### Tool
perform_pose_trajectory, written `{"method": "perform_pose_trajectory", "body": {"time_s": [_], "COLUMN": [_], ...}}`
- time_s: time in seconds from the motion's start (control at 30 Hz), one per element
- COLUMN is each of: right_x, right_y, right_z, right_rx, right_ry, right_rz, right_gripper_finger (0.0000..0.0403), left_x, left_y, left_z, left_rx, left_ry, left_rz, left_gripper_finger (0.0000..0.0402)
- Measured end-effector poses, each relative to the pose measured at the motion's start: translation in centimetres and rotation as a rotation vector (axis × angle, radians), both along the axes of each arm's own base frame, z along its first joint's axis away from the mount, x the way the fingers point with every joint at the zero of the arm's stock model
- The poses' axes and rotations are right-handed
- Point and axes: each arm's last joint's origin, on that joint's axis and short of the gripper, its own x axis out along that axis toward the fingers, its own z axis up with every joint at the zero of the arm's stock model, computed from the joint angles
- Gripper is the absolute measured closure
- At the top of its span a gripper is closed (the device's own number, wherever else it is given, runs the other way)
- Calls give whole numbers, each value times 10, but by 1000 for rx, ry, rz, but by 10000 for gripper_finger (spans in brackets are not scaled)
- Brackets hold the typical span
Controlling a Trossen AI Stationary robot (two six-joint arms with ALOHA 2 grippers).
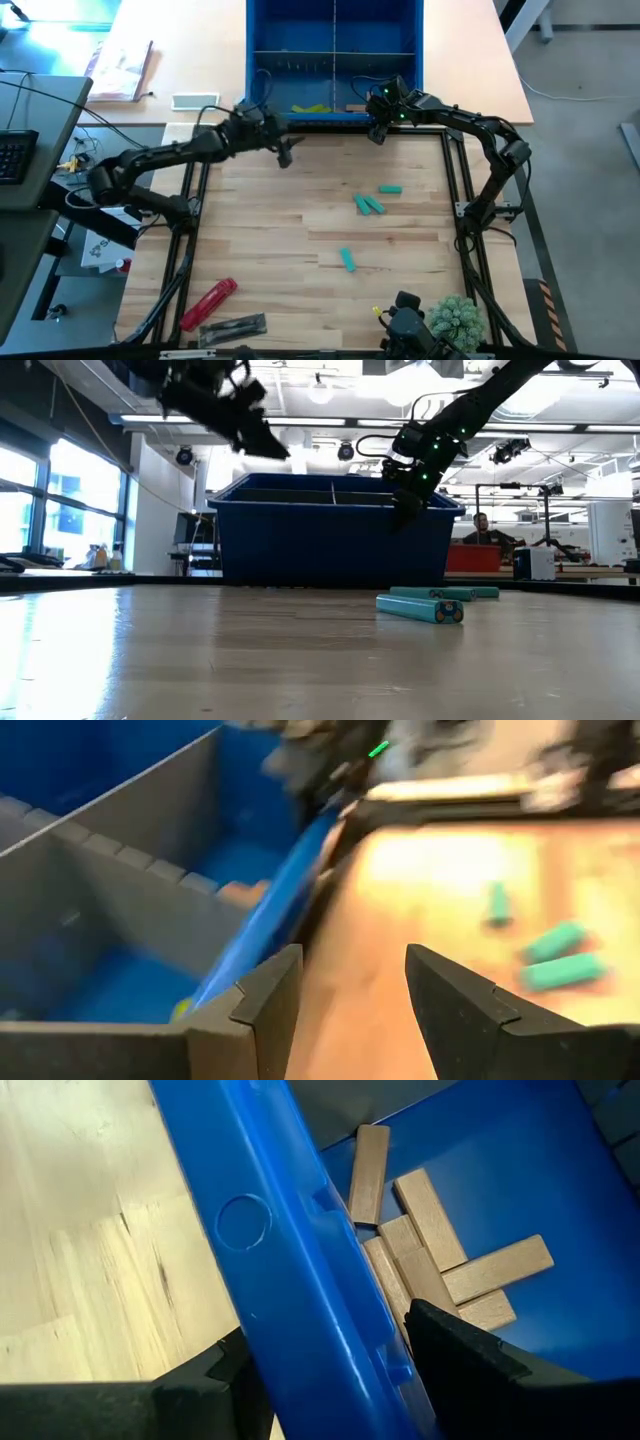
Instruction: Sort blocks
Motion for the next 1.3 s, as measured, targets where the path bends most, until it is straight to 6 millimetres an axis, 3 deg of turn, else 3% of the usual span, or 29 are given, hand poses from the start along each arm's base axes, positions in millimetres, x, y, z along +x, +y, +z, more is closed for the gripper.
{"method": "perform_pose_trajectory", "body": {"time_s": [0.2, 0.4, 0.53, 0.7, 0.9, 1.1, 1.3], "right_x": [0, 0, 0, 0, 0, 0, 0], "right_y": [0, 0, 0, 0, 0, 0, 0], "right_z": [0, 0, 0, 0, 0, 0, 0], "right_rx": [-39, -40, -40, -40, -40, -30, -31], "right_ry": [29, 29, 29, 29, 29, 18, 20], "right_rz": [62, 62, 62, 62, 62, 43, 46], "right_gripper_finger": [208, 208, 208, 208, 208, 208, 208], "left_x": [5, -4, -7, 8, 42, 85, 137], "left_y": [24, 47, 49, 31, -16, -59, -70], "left_z": [-21, -34, -38, -34, -33, -64, -100], "left_rx": [106, 109, 52, -31, -39, -53, -247], "left_ry": [85, 153, 154, 45, -28, -53, -98], "left_rz": [202, 256, 196, -74, -244, -240, -217], "left_gripper_finger": [243, 243, 243, 243, 243, 243, 243]}}
